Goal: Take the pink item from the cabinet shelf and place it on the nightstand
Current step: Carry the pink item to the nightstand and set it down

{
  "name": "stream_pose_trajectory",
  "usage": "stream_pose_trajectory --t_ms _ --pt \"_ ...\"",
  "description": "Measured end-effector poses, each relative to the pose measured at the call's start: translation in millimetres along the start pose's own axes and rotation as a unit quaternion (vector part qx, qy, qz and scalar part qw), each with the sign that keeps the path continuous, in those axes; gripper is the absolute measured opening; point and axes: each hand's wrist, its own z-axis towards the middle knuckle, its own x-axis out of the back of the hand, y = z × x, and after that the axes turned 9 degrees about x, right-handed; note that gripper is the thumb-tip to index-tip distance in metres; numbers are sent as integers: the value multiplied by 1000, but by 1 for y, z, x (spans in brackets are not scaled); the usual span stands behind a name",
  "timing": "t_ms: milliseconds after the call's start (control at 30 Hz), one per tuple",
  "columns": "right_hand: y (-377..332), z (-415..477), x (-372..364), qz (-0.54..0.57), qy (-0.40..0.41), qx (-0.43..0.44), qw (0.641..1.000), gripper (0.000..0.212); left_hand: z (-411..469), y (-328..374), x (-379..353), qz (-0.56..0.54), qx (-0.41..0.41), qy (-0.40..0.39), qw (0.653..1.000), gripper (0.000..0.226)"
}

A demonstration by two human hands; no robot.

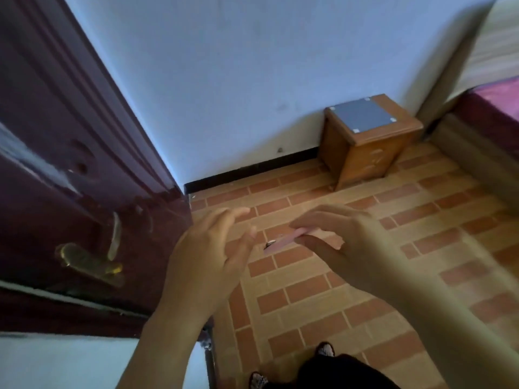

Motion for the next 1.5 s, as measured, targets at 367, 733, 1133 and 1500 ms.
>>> stream_pose_trajectory --t_ms 367,733,1133,1500 --pt "102 -88 102 -53 110 -133 984 23 87 140 -114 -28 -139 -125 982 49" --pt "207 -164 228 -122 207 -183 953 21 174 329 -235 -107 -218 -159 957 31" --pt "330 -127 269 -111 194 -210 952 19 276 354 -310 -69 -194 -209 956 30" --pt "491 36 336 -129 180 -170 960 20 494 370 -335 -90 -155 -150 972 30"
